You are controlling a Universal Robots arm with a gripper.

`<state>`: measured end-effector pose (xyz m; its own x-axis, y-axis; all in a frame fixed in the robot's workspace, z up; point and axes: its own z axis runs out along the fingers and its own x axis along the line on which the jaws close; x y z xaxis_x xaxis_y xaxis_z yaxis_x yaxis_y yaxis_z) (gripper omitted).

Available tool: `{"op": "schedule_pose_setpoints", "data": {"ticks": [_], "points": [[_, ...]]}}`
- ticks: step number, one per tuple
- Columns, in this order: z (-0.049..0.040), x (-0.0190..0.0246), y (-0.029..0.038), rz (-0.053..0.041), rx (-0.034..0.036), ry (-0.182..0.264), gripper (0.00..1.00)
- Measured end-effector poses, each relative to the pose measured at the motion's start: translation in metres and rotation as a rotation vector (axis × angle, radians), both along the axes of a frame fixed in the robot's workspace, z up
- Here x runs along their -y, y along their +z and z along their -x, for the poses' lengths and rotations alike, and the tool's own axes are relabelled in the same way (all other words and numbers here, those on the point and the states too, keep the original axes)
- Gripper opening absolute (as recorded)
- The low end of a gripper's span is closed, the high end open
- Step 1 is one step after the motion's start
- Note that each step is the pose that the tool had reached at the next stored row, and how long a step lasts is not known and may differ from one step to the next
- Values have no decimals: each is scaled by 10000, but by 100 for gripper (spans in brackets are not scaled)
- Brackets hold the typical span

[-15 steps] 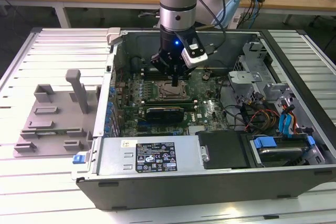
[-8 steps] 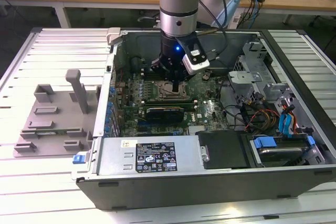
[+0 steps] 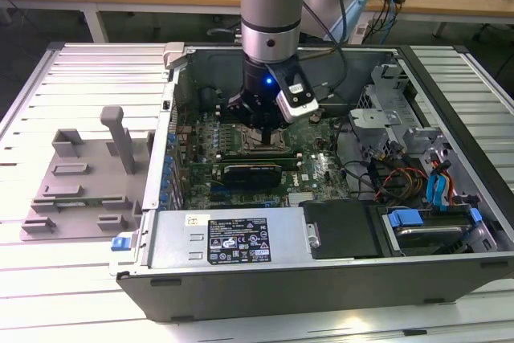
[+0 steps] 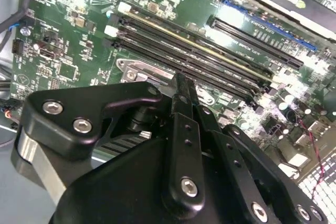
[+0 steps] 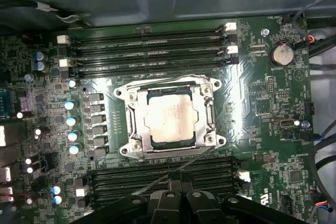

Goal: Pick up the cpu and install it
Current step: 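Install the second cpu locking lever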

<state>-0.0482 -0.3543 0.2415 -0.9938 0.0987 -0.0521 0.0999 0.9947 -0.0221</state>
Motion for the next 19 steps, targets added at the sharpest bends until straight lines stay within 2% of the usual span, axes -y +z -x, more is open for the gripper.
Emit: {"op": "schedule_pose_setpoints", "data": {"ticks": [1, 6, 19], "points": [[21, 6, -1, -30, 1, 6, 11], [44, 11, -24, -29, -3, 255, 11], [129, 22, -54, -31, -2, 273, 11]]}}
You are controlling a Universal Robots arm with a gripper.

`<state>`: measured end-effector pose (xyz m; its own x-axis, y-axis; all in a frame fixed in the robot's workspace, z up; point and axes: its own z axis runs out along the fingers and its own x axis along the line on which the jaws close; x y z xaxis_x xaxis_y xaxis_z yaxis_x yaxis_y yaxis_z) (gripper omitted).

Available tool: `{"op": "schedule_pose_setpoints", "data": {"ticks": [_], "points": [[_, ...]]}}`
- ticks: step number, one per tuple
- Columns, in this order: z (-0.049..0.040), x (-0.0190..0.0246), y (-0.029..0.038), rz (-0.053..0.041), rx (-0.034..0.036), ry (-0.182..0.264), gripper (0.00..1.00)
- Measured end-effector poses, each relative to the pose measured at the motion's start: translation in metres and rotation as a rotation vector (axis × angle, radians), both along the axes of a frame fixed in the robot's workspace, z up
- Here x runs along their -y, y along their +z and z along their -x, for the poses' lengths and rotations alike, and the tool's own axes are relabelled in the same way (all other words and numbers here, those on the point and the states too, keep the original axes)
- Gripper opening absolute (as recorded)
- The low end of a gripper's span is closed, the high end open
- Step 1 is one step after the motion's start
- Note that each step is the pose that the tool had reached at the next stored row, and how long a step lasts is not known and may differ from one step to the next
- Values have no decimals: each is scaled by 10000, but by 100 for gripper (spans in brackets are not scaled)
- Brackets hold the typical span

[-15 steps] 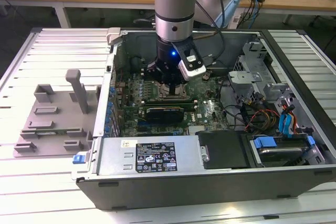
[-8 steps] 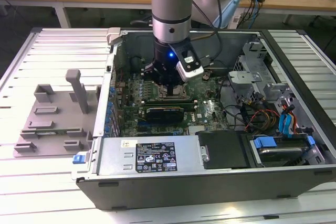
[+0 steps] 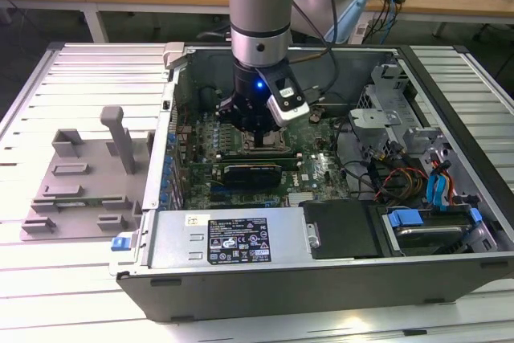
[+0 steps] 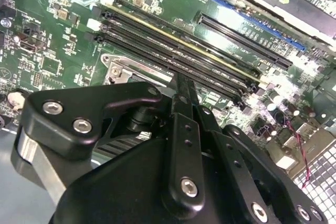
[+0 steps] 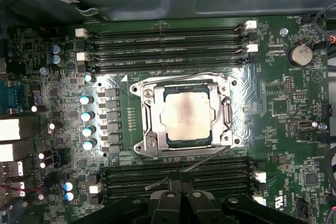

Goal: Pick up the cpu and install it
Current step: 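Install the second cpu locking lever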

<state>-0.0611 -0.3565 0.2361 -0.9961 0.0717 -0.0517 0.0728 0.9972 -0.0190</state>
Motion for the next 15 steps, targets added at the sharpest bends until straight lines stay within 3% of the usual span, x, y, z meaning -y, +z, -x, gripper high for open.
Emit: {"op": "schedule_pose_setpoints", "data": {"ticks": [12, 14, 15], "points": [[102, 13, -60, -8, -1, -40, 11], [103, 22, -74, -5, 0, -292, 11], [103, 22, -98, -5, 0, -629, 11]]}}
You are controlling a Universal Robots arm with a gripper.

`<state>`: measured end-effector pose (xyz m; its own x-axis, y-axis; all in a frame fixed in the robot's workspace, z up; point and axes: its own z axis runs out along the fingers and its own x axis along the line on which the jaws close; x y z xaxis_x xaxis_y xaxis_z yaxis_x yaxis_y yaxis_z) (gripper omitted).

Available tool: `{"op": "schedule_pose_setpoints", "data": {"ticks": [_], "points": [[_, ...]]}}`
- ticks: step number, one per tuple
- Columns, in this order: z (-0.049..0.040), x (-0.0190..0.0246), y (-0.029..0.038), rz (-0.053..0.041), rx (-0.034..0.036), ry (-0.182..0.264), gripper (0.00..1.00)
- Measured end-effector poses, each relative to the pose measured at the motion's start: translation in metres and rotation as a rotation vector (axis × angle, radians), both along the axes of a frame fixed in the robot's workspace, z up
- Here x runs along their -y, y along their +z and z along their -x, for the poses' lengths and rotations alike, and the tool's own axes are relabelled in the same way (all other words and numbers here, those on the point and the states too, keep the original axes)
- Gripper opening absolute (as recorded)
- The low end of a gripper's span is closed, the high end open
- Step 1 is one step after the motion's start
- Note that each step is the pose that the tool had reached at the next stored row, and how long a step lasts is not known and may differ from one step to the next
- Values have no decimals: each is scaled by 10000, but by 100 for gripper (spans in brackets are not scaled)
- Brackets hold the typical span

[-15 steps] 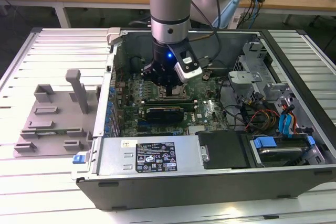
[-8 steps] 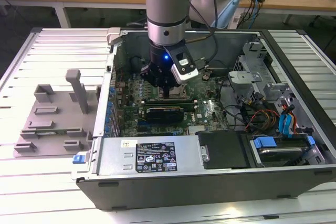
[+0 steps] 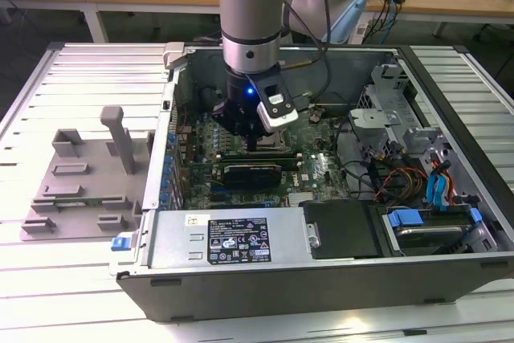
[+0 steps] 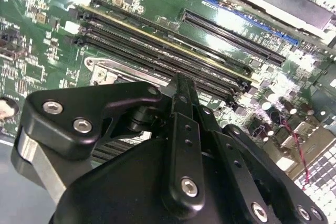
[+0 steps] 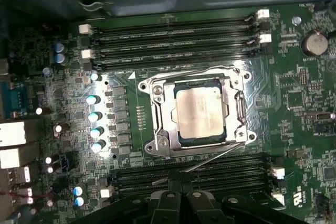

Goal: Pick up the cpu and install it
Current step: 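Install the second cpu locking lever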

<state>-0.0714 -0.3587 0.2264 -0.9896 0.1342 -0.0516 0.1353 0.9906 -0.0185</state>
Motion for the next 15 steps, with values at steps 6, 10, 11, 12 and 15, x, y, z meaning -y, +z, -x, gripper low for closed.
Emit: {"op": "schedule_pose_setpoints", "data": {"ticks": [6, 10, 11, 12, 15], "points": [[41, -18, -39, -47, -1, -898, 11], [44, -32, -75, -147, -6, -1103, 11], [45, -33, -88, -180, -7, -1173, 11], [46, -33, -96, -191, -7, -1216, 11], [51, -32, -121, -245, -10, -1355, 11]]}}
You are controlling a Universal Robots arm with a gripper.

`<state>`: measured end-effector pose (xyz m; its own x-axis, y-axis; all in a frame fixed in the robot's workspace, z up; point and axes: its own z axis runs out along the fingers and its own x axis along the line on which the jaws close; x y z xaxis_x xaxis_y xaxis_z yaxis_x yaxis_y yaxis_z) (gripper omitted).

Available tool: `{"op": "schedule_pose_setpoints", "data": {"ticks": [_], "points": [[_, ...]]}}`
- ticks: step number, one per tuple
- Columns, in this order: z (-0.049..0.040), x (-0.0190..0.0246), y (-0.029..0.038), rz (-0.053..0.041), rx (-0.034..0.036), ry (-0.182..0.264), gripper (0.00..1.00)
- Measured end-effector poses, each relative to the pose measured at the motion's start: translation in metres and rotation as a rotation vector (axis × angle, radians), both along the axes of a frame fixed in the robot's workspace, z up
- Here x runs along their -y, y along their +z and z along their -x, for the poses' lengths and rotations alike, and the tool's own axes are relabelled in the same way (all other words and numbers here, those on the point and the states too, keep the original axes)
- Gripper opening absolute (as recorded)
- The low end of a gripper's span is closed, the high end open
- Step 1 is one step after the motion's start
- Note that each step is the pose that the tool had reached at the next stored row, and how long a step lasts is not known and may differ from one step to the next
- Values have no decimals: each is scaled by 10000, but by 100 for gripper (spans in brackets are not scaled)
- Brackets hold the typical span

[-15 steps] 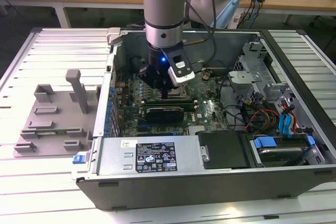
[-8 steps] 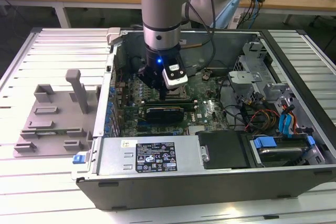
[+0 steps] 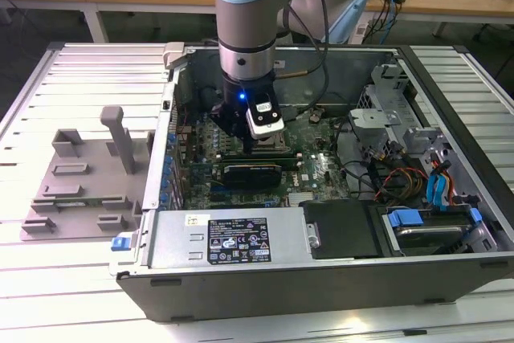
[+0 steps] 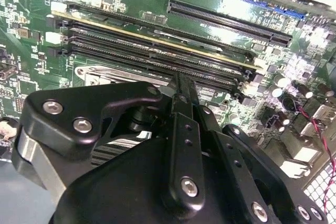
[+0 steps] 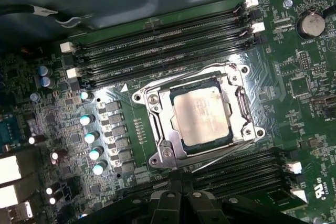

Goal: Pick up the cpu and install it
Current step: 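Install the second cpu locking lever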

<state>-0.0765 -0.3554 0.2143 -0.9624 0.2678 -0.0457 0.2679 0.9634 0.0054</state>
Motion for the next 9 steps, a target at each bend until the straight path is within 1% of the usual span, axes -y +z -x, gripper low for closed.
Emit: {"op": "schedule_pose_setpoints", "data": {"ticks": [2, 5, 6, 8, 9], "points": [[10, -1, -11, -87, 0, -85, 11], [11, 0, -11, -129, 0, -85, 11], [11, 7, -11, -292, 0, -84, 11], [11, 53, -11, -594, -1, -84, 11], [11, 80, -11, -818, -2, -84, 11]]}}
